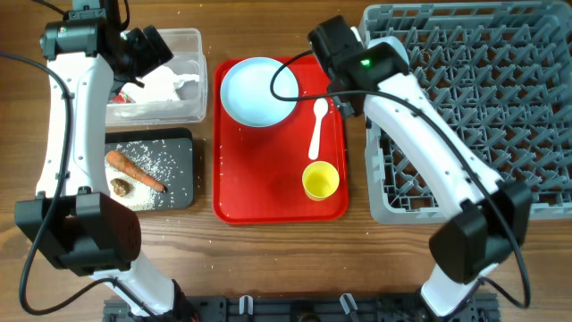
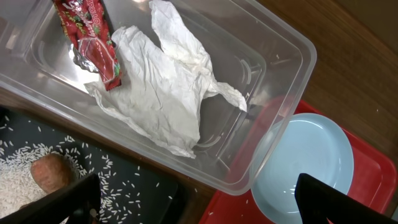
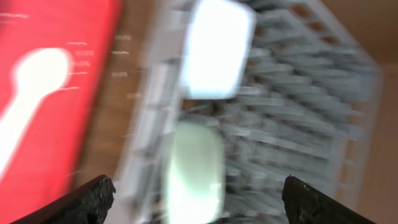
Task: Sort waste into correct bins and load items into the dishwasher rack
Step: 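Grasp the light-blue plate with the right gripper and stand it in the rack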
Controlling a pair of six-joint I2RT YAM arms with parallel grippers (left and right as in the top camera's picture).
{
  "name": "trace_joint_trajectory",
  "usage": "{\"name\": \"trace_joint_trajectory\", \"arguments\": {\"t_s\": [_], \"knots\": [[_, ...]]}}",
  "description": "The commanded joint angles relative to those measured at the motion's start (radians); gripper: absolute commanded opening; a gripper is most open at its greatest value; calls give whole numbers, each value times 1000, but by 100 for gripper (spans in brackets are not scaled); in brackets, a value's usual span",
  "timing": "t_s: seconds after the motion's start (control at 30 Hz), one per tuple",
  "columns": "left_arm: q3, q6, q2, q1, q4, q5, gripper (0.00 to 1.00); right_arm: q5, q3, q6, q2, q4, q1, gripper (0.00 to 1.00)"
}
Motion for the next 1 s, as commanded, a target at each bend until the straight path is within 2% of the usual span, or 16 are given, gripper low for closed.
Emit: {"name": "trace_joint_trajectory", "arguments": {"t_s": [0.0, 0.03, 0.13, 0.2, 0.27, 0.33, 0.43, 0.6, 0.67, 0.8, 0.83, 0.93, 0.97], "knots": [[16, -13, 8, 3, 0, -6, 100, -482, 25, -46, -51, -24, 2, 100], [16, -13, 8, 3, 0, -6, 100, -616, 12, -51, -50, -27, 2, 100], [16, -13, 8, 3, 0, -6, 100, -772, -11, -49, -45, -28, 2, 100], [16, -13, 8, 3, 0, -6, 100, -774, -11, 19, -43, 46, 3, 100], [16, -13, 8, 3, 0, -6, 100, -760, -11, 130, -39, 196, 3, 91], [16, -13, 8, 3, 0, -6, 100, -669, -11, 219, -1, 353, 3, 87], [16, -13, 8, 3, 0, -6, 100, -634, -11, 249, 134, 493, 3, 77], [16, -13, 8, 3, 0, -6, 100, -634, -11, 292, 333, 512, 2, 63], [16, -13, 8, 3, 0, -6, 100, -634, -11, 292, 376, 504, 2, 53], [16, -13, 8, 3, 0, -6, 100, -632, -11, 295, 429, 490, 2, 45], [16, -13, 8, 3, 0, -6, 100, -629, -11, 295, 436, 488, 2, 41], [16, -13, 8, 3, 0, -6, 100, -614, -11, 296, 450, 474, 1, 12], [16, -13, 8, 3, 0, -6, 100, -610, -11, 296, 450, 474, 1, 10]]}}
